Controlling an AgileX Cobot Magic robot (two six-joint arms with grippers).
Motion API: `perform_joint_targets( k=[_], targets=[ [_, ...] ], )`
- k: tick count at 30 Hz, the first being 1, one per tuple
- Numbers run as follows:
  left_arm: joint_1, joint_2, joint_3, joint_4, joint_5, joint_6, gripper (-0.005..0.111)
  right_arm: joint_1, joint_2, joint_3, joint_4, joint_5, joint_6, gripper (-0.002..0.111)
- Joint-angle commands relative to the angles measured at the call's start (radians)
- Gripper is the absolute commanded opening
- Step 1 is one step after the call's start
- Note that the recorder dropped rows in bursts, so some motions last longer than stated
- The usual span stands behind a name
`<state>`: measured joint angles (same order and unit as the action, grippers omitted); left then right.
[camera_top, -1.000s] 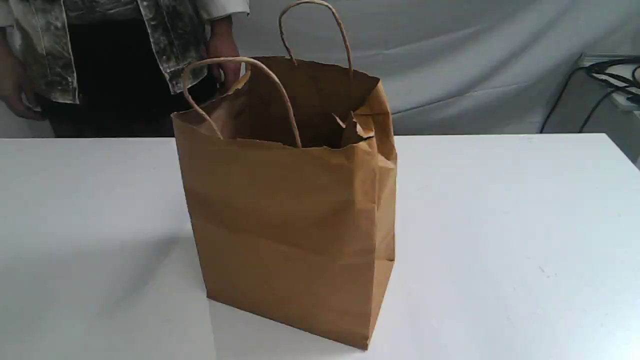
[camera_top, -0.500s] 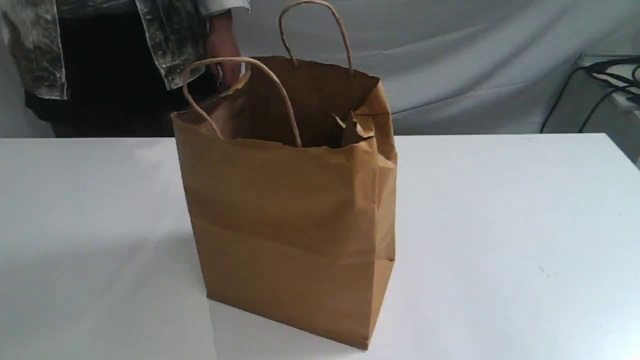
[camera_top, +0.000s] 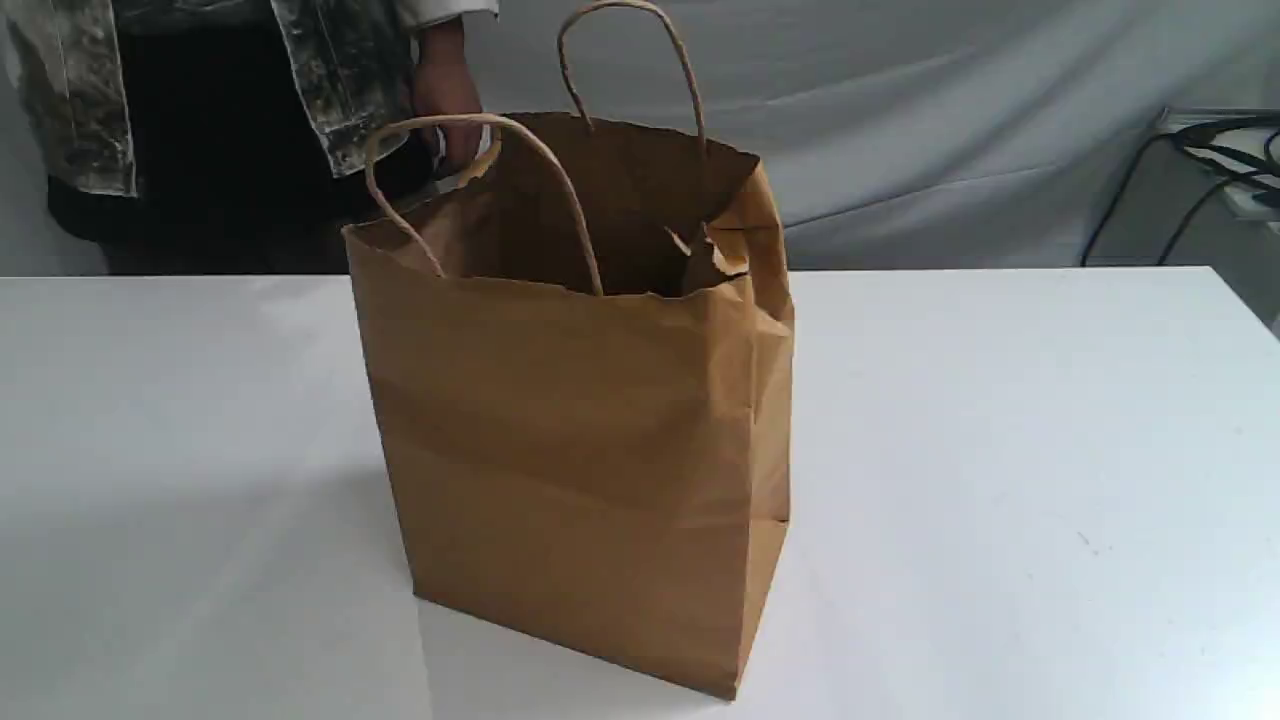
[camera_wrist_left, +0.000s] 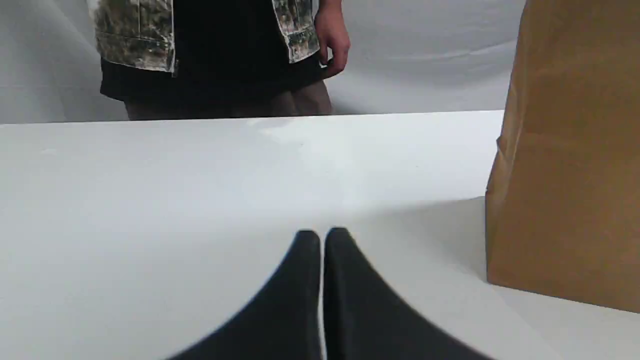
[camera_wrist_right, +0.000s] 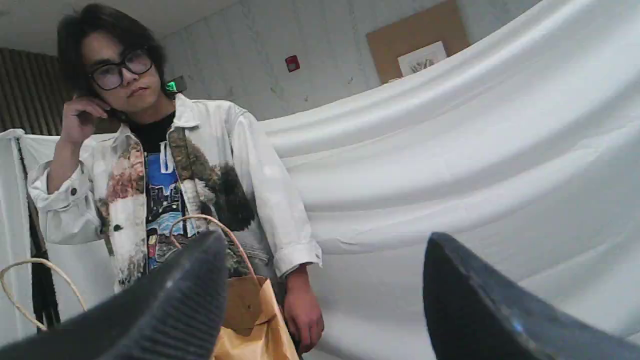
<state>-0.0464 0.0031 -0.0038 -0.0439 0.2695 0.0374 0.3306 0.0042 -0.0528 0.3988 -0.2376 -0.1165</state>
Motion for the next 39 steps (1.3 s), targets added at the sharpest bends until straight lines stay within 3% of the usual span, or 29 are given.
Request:
perform_joint_targets(
  k=[1,4,7,17,26,34,39],
  targets=[
    [-0.004,-0.003,0.004,-0.005,-0.004,-0.007,0.0,-0.003,-0.004,0.006,-0.003,-0.005,-0.003,0.057],
    [-0.004,-0.003,0.004,-0.005,-0.004,-0.007,0.0,-0.003,-0.004,0.006,-0.006,-0.007,-0.009,0.057],
    [-0.004,-0.003,0.004,-0.005,-0.004,-0.007,0.0,-0.003,-0.004,0.006,0.0,-0.047,-0.087,0.049],
    [-0.004,-0.003,0.004,-0.005,-0.004,-0.003,0.0,-0.003,-0.004,0.006,-0.076,-0.026,-0.149,0.0],
    [-0.004,-0.003,0.004,-0.005,-0.004,-0.005,0.0,-0.003,-0.004,0.006,-0.072,0.219,-0.228,0.0],
    [-0.004,-0.003,0.004,-0.005,-0.004,-0.005,0.0,-0.003,-0.004,0.006,-0.083,0.277,-0.228,0.0],
    [-0.004,-0.003,0.004,-0.005,-0.004,-0.001,0.0,-0.014,-0.004,0.006,-0.19,0.489,-0.228,0.0]
  ],
)
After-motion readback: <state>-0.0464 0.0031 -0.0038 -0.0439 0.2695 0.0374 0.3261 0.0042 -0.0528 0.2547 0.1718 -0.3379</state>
